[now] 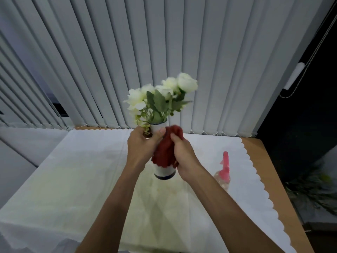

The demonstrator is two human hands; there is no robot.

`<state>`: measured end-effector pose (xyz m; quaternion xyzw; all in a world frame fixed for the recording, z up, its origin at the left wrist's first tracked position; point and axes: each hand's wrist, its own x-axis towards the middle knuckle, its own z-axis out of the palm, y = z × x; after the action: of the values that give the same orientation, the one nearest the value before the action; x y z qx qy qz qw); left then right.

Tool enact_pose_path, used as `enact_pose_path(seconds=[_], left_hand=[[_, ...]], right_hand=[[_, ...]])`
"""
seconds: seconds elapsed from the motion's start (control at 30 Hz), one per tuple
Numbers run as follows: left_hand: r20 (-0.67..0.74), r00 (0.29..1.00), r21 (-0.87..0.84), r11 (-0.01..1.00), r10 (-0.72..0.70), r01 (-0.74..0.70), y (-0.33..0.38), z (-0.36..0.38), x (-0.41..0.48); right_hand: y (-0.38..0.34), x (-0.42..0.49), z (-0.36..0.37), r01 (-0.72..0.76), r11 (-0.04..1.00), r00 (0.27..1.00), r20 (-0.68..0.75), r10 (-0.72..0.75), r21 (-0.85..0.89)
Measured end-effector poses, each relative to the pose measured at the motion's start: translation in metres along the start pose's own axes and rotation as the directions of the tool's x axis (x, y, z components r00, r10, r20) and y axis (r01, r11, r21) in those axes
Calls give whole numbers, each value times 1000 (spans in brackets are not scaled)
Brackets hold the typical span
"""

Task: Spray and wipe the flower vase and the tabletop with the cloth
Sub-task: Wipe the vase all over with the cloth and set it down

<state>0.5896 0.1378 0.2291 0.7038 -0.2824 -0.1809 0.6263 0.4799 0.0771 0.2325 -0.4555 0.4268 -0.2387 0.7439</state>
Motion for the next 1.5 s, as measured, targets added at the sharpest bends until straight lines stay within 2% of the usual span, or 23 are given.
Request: enact_pose_path(seconds=[0.07,0.2,0.3,0.37,0.5,0.6,0.67,0.77,0.8,0.87,0.97,1.1,1.23,1.33,1.43,1.5], left_hand=[[28,1000,-5,1000,3,-3,-4,0,-3],[82,996,-142,990,37,-25,4,-9,6],[73,997,-204,979,31,-16,7,-19,14],[90,996,-173,985,29,-13,5,-21,14],[98,994,-95,995,45,-36,1,-16,7],[125,989,-108,992,73,-60,4,-18,7],[130,989,-158,986,73,-52,6,-20,9],[143,988,-233,972,56,-21,13,-25,12],[158,986,-236,972,54,-15,14,-27,13],[191,980,-235,972,51,-5,15,-29,16],[175,983,-215,976,59,-20,13,-29,16],[54,997,-121,991,59,-52,7,-19,7],[-90,996,135,990,-24,36,-1,-15,5],[-95,989,97,988,-111,120,-2,-16,7],[-56,994,37,995,-90,92,-5,-17,4],[-26,997,64,996,-68,69,-9,-14,0]], right_hand=[[-20,-4,7,100,995,993,61,-98,-18],[-21,-3,5,220,966,973,101,-207,-138],[-15,-2,-6,144,966,987,102,-124,-215],[-23,-1,-6,107,963,988,132,-76,-249],[-38,2,9,181,975,971,184,-155,-132],[-28,7,10,174,976,977,150,-154,-128],[-15,9,2,133,974,988,99,-116,-185],[5,11,-11,-53,961,998,11,58,-271],[12,11,-14,-125,962,991,9,131,-243],[21,12,-19,-256,964,965,37,259,-68],[28,12,-18,-330,935,944,75,322,130],[31,12,-11,-306,937,952,38,304,171],[35,9,-5,-234,963,970,-29,240,132],[33,6,-5,-202,978,978,-48,204,44],[19,1,1,-158,984,987,-20,157,-84],[4,1,8,-66,990,997,21,69,-123]])
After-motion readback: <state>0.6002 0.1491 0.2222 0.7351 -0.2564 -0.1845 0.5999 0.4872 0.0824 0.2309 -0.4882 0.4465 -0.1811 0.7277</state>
